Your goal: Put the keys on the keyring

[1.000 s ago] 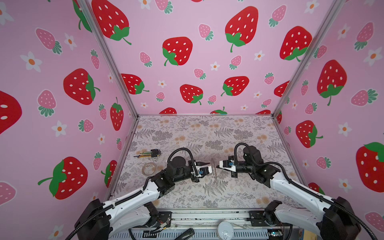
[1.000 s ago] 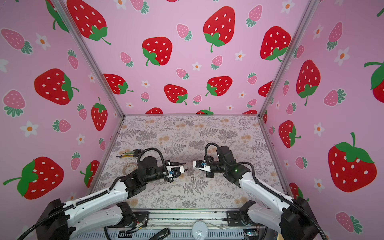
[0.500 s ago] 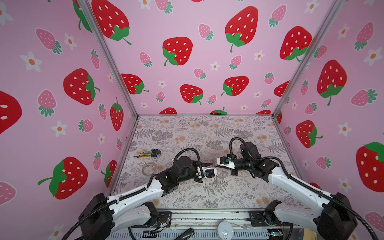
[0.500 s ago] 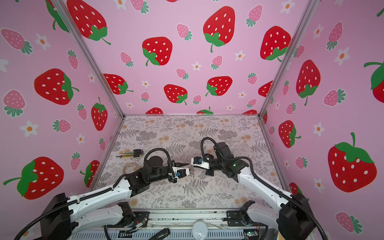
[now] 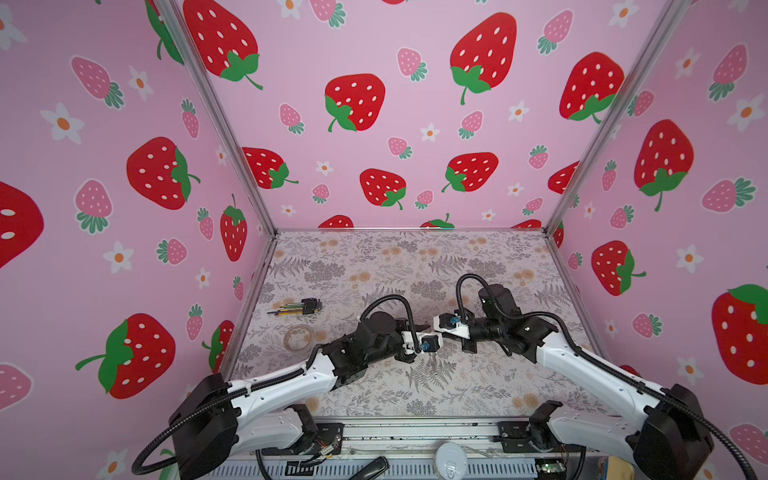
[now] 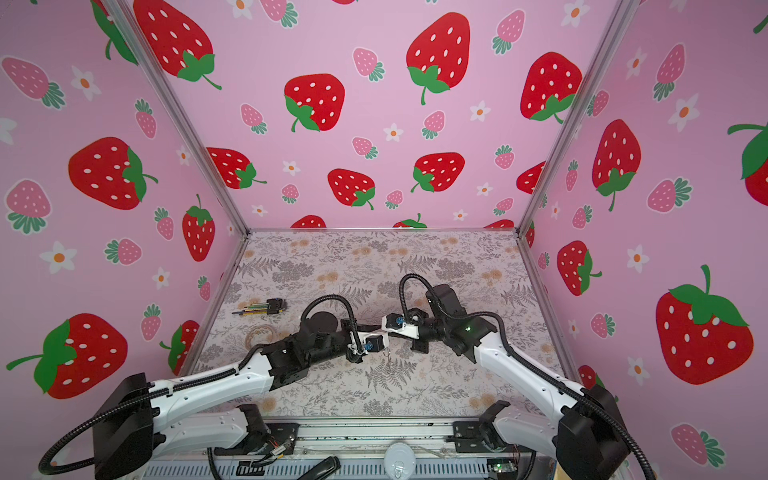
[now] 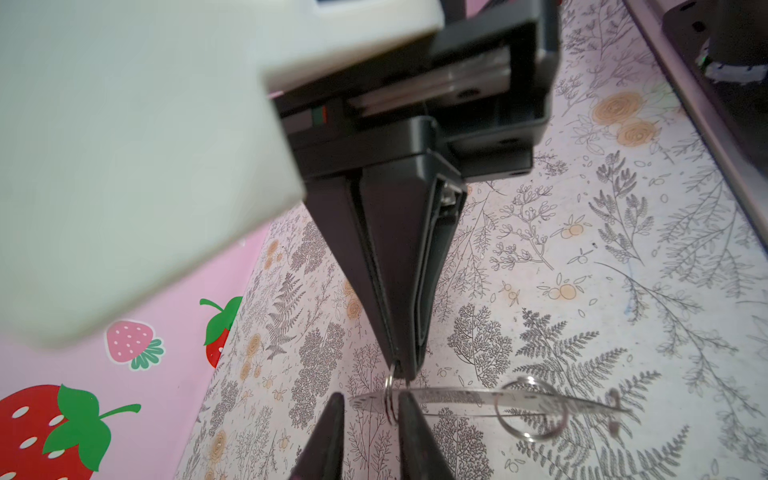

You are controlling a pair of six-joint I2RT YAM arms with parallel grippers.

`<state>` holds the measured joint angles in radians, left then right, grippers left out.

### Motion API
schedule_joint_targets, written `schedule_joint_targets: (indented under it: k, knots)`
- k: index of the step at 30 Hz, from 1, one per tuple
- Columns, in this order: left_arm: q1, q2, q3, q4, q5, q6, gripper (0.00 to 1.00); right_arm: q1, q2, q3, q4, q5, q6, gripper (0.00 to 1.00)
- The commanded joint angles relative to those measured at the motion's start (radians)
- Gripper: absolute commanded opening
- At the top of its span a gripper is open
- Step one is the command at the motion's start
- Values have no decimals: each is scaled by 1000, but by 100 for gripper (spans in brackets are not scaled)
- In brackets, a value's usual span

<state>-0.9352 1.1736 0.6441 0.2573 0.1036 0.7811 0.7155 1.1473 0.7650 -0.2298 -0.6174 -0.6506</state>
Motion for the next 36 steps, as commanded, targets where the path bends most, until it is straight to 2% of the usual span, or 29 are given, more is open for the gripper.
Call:
schedule_joint_targets:
  k: [1,11,14,15,18,19,22,24,26,29,36]
  knots:
    - [-7,11,49,1,-14,3,22,6,3,34,-14,-19,-15,0]
    - [-10,44,72,-34,-13,-2,16,10,1,40,-11,-16,-11,0]
    - [-10,48,77,-43,-12,-1,7,12,-1,39,-10,-15,-13,0]
    - [-10,46,77,-42,-10,-3,1,12,-1,39,-11,-10,-14,0]
    - [-10,43,76,-44,-2,-11,0,12,-6,31,-2,6,-29,1]
    - [-11,42,76,-45,3,-17,0,12,-13,25,5,11,-40,3]
    - [-3,34,63,-38,27,-47,0,12,-59,-20,45,41,-81,17]
    - [12,23,41,-4,93,-83,0,10,-99,-48,75,62,-103,26]
    - [42,8,9,59,166,-141,0,-3,-148,-85,122,60,-103,28]
    - [99,-11,-38,167,269,-244,0,-27,-208,-138,190,38,-82,29]
    - [157,-20,-94,335,414,-362,0,-50,-230,-194,276,-44,-8,27]
